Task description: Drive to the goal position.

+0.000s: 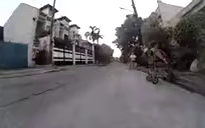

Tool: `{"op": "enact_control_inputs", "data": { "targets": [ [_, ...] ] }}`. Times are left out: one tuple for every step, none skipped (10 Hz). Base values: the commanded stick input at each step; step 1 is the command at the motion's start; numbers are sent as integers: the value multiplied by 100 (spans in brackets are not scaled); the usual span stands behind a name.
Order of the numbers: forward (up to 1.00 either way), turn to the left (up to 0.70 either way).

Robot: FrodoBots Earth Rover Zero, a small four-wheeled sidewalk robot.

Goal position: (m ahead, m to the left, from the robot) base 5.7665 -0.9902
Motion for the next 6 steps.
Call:
{"op": "enact_control_inputs", "data": {
  "targets": [
    [100,0],
    [100,0],
    [100,0],
    [100,0],
    [100,0],
    [100,0]
  ]
}}
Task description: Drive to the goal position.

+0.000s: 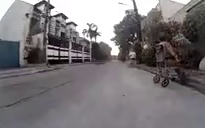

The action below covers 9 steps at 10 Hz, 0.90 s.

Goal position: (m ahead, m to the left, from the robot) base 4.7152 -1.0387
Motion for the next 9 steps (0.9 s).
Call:
{"op": "enact_control_inputs", "data": {
  "targets": [
    [100,0],
    [100,0],
    [100,0],
    [100,0],
    [100,0],
    [100,0],
    [100,0],
    [100,0],
    [100,-40]
  ]
}}
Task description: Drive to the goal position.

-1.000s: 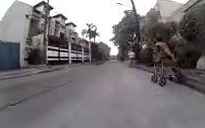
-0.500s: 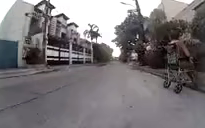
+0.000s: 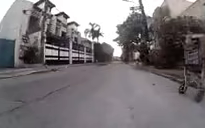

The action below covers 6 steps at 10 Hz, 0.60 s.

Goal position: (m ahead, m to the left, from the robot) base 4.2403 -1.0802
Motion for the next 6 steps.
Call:
{"op": "enact_control_inputs", "data": {
  "targets": [
    [100,-40],
    [100,-40],
    [100,-40],
    [100,-22],
    [100,0],
    [100,0]
  ]
}}
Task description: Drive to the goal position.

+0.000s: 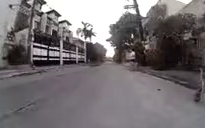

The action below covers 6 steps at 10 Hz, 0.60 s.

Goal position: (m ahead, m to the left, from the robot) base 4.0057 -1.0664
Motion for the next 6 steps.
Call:
{"op": "enact_control_inputs", "data": {
  "targets": [
    [100,0],
    [100,0],
    [100,0],
    [100,0],
    [100,0],
    [100,0]
  ]
}}
